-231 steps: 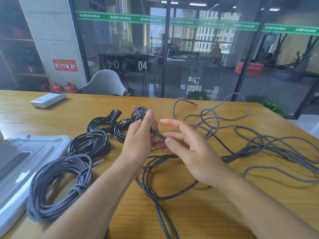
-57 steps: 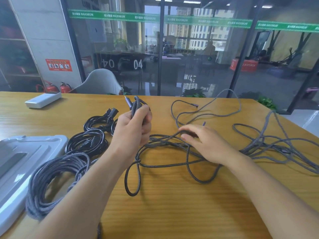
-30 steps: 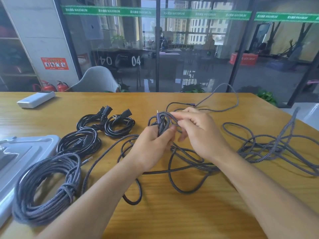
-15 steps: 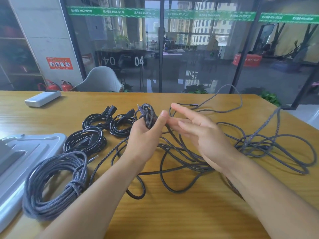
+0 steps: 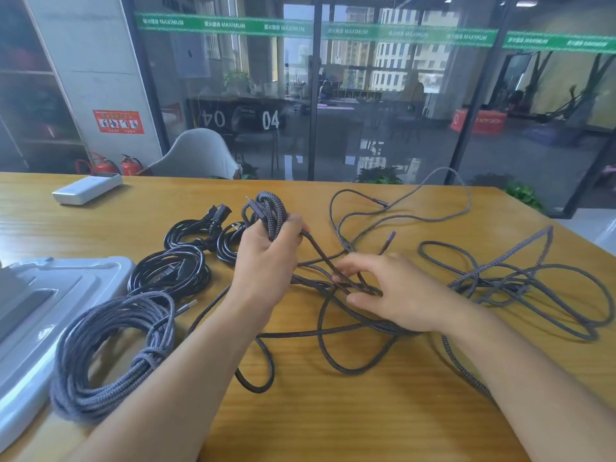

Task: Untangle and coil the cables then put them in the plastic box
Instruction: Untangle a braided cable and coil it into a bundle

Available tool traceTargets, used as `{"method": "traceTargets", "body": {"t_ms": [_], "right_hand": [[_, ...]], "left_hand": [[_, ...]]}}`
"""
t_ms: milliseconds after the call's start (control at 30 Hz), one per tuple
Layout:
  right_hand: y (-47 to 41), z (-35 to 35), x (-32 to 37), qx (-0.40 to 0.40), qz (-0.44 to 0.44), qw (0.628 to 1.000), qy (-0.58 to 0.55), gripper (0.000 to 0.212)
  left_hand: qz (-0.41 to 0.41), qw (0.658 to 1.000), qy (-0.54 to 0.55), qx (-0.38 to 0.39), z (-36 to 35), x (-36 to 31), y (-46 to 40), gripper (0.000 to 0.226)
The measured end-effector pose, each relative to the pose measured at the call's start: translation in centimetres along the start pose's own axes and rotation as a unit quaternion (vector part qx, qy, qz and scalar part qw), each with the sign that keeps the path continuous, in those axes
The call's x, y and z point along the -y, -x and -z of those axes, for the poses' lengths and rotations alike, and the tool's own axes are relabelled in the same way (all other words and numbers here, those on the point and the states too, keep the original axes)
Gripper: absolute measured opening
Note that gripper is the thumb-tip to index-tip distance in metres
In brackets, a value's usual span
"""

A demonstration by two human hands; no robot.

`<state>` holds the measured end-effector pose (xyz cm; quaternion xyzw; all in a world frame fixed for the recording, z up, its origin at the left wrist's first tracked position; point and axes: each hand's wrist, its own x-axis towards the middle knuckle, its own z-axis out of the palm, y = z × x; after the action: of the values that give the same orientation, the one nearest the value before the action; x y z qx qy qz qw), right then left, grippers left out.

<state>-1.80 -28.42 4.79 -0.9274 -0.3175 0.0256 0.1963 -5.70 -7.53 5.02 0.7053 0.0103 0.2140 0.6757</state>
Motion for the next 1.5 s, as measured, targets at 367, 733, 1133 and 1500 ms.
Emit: {"method": "traceTargets", "body": {"t_ms": [367,733,1133,1500], "right_hand": [[-1.1,-0.3,-2.5,-0.099,0.068,0.991,0.064,0.050],[-1.1,-2.3,0.7,-0.156,0.235,0.950,0.131,0.040],[-2.2,-1.3,-4.5,-0.100,0.108,0.980,0.135,0.059],[-0.6,1.7,-5.9,-0.009,0.013,1.000,0.027,0.034]], "left_hand": [[-0.020,0.995,0.098,0.012,-0.1,-1.2,0.4,0.047],[-0.006,0.993,0.116,0.009,0.4,-2.3,0.4,0.046],[0.010,0.979,0.064,0.194,1.3,-3.7,1.0,0.050],[0.009,0.984,0.046,0.170,3.1,-3.9,0.3,0.050]]}}
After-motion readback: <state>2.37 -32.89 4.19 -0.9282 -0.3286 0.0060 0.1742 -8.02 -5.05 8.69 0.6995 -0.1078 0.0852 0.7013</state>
